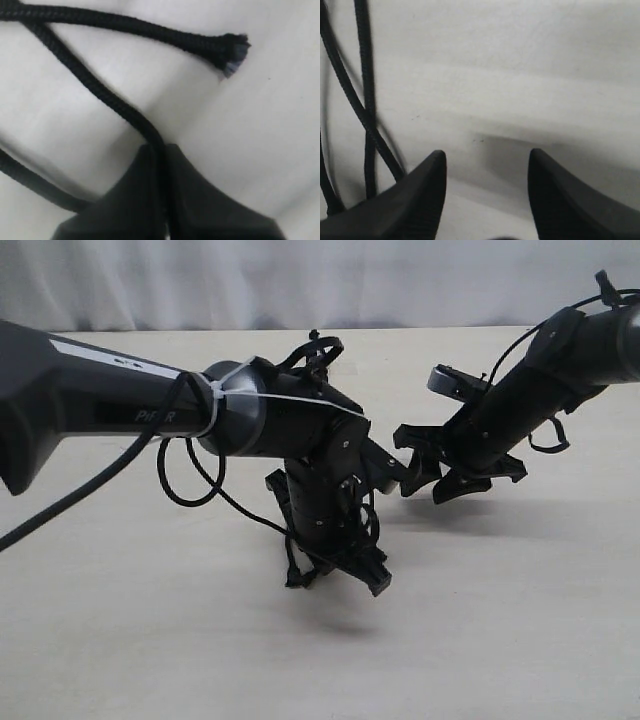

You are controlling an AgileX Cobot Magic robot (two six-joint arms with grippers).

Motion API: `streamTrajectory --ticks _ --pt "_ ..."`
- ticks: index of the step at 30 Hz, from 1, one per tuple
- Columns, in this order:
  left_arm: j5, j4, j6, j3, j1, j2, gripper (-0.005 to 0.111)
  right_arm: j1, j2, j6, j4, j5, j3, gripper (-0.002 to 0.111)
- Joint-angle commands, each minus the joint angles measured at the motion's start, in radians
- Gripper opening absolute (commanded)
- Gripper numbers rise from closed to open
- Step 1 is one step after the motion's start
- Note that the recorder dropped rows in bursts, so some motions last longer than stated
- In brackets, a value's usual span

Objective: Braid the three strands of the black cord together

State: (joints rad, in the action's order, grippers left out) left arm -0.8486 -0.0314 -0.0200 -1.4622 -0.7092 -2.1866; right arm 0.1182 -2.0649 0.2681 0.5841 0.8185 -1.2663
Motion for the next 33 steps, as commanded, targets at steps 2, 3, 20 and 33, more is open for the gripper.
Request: streamTrajectory --ticks 2,3,20,33 --pt "-0.059 0.044 0.02 -0.072 0.01 0.049 0.0 -0.004 0.008 0.008 -0.001 0.0 0.004 0.048" --pt "-0.074 0.044 0.02 -0.078 0.023 0.061 0.0 -0.002 0.008 0.008 0.001 0.004 0.004 0.048" --pt "0.033 0.031 0.044 0.064 0.186 0.003 0.0 0.0 0.008 0.008 0.039 0.02 0.004 0.048" --pt "0.104 -0.34 -0.089 0.064 0.142 -0.065 0.0 0.0 0.008 0.027 0.04 -0.006 0.004 0.048"
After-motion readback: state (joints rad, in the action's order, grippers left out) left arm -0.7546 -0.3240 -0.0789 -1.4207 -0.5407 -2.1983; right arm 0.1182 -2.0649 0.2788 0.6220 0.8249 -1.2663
